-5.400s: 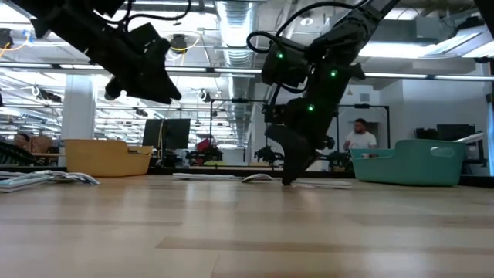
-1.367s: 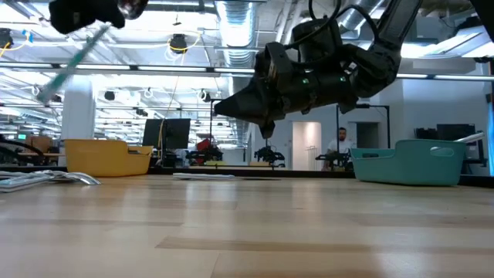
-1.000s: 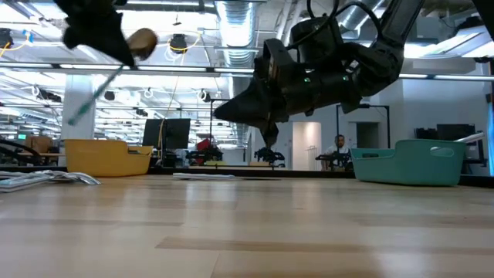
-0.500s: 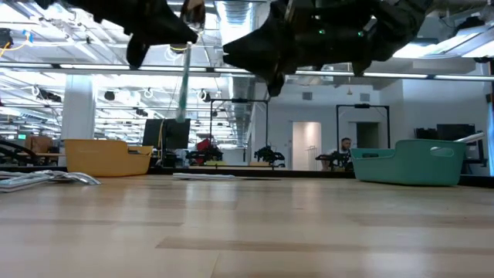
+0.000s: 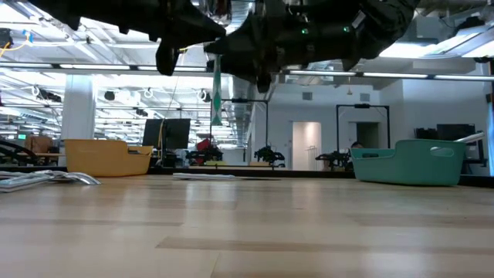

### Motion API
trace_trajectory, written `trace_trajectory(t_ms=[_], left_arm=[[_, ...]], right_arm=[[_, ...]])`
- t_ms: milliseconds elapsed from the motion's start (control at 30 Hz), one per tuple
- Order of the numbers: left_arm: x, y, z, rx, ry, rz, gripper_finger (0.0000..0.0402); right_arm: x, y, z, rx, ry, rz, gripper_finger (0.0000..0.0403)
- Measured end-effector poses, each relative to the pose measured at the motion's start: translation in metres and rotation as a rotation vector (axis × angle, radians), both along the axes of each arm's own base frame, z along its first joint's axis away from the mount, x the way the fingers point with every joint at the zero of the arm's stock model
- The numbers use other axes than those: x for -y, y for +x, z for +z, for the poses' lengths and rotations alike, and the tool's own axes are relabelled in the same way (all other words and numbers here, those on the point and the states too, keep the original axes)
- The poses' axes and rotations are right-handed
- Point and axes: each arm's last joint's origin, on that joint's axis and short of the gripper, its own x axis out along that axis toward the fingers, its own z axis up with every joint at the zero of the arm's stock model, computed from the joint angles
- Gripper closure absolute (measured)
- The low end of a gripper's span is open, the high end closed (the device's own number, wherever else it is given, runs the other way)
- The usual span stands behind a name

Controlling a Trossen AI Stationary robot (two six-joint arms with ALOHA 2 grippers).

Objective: Sort silverware by color (type)
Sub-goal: Put the white-blue spoon into the blue bin

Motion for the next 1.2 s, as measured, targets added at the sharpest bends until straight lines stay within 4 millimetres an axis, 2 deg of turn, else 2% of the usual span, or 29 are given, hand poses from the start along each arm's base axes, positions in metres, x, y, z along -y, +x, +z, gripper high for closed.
trace_trajectory(t_ms=[167,200,367,467,600,667,767,967,1100,1200], left_arm=[[-0.001,0.000,0.000,0.009,-0.011,0.035,0.0401],[-0.002,0.000,0.000,0.007,-0.012,0.042,0.0399],[-0.007,-0.004,-0.006,-0.082,0.033,0.158,0.0371],[-0.013,-0.011,-0.009,-0.158,0.070,0.234,0.0342],[-0.021,-0.021,-0.011,-0.251,0.116,0.325,0.0302],[-0.023,-0.023,-0.014,-0.294,0.129,0.338,0.0288],[-0.026,-0.024,-0.017,-0.336,0.160,0.347,0.0275],[-0.034,-0.029,-0.030,-0.467,0.177,0.381,0.0271],[-0.040,-0.032,-0.034,-0.506,0.148,0.413,0.0271],[-0.045,-0.033,-0.035,-0.521,0.142,0.432,0.0271]], right_arm=[[0.008,-0.003,-0.001,-0.072,0.013,-0.040,0.0363],[0.009,-0.004,-0.002,-0.084,0.014,-0.049,0.0371],[0.018,-0.014,0.003,-0.199,0.030,-0.123,0.0371],[0.021,-0.029,0.014,-0.285,0.002,-0.256,0.0371],[0.033,-0.060,0.030,-0.432,-0.086,-0.482,0.0371],[0.043,-0.081,0.040,-0.511,-0.109,-0.643,0.0371],[0.057,-0.114,0.044,-0.650,-0.093,-0.856,0.0371],[0.079,-0.168,0.046,-0.884,0.009,-1.101,0.0370],[0.090,-0.187,0.038,-1.064,0.056,-1.204,0.0361],[0.095,-0.194,0.030,-1.181,0.062,-1.241,0.0359]])
